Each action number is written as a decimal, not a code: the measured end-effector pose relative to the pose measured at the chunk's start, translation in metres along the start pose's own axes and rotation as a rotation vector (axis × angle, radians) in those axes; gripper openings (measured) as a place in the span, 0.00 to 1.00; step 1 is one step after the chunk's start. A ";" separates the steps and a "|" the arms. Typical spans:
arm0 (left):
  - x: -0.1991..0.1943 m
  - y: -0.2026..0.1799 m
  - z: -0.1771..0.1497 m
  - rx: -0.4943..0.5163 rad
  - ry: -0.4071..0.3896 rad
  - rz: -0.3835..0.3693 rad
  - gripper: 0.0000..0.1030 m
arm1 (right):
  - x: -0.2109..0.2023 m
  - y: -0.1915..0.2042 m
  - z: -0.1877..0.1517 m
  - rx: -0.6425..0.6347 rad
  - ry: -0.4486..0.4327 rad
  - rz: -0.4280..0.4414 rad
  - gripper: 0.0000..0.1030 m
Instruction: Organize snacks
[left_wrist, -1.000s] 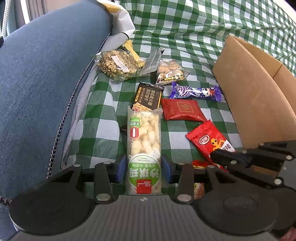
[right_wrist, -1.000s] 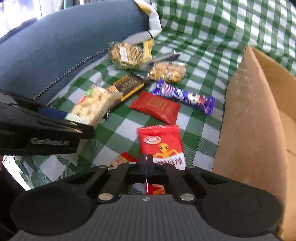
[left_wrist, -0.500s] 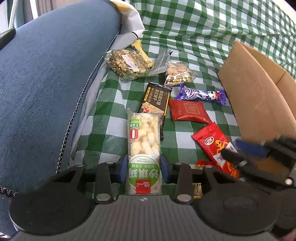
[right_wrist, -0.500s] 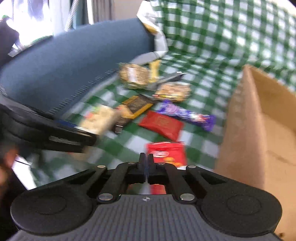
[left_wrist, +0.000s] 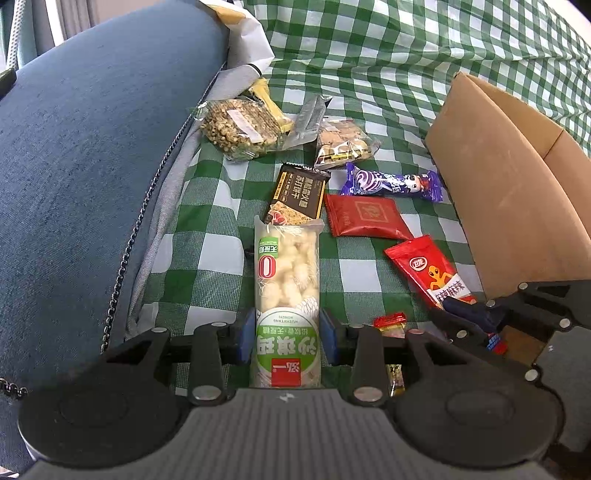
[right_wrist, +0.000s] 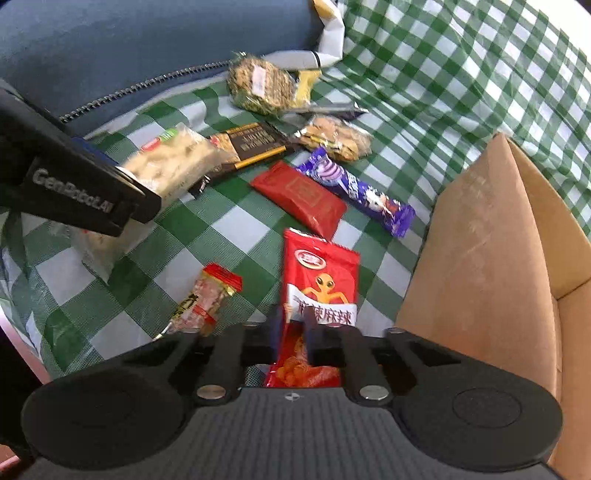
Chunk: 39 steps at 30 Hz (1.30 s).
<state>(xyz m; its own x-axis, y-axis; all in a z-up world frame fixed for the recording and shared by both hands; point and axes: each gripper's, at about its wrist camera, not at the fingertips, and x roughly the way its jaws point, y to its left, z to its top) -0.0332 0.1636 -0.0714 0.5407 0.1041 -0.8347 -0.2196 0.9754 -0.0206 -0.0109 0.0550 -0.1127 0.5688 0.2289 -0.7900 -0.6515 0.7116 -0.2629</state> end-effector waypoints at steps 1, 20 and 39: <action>-0.001 0.000 0.000 -0.002 -0.002 0.000 0.40 | -0.002 -0.002 0.000 0.011 -0.007 0.011 0.06; -0.001 0.010 0.001 -0.055 0.009 0.013 0.39 | -0.026 -0.023 0.005 0.289 -0.061 0.283 0.62; 0.003 0.003 0.002 -0.028 0.017 0.016 0.40 | 0.002 -0.025 0.005 0.318 0.032 0.168 0.75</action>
<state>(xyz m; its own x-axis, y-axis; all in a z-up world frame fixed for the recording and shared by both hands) -0.0310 0.1672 -0.0727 0.5234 0.1157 -0.8442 -0.2511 0.9677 -0.0231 0.0094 0.0409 -0.1046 0.4474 0.3429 -0.8260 -0.5427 0.8382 0.0540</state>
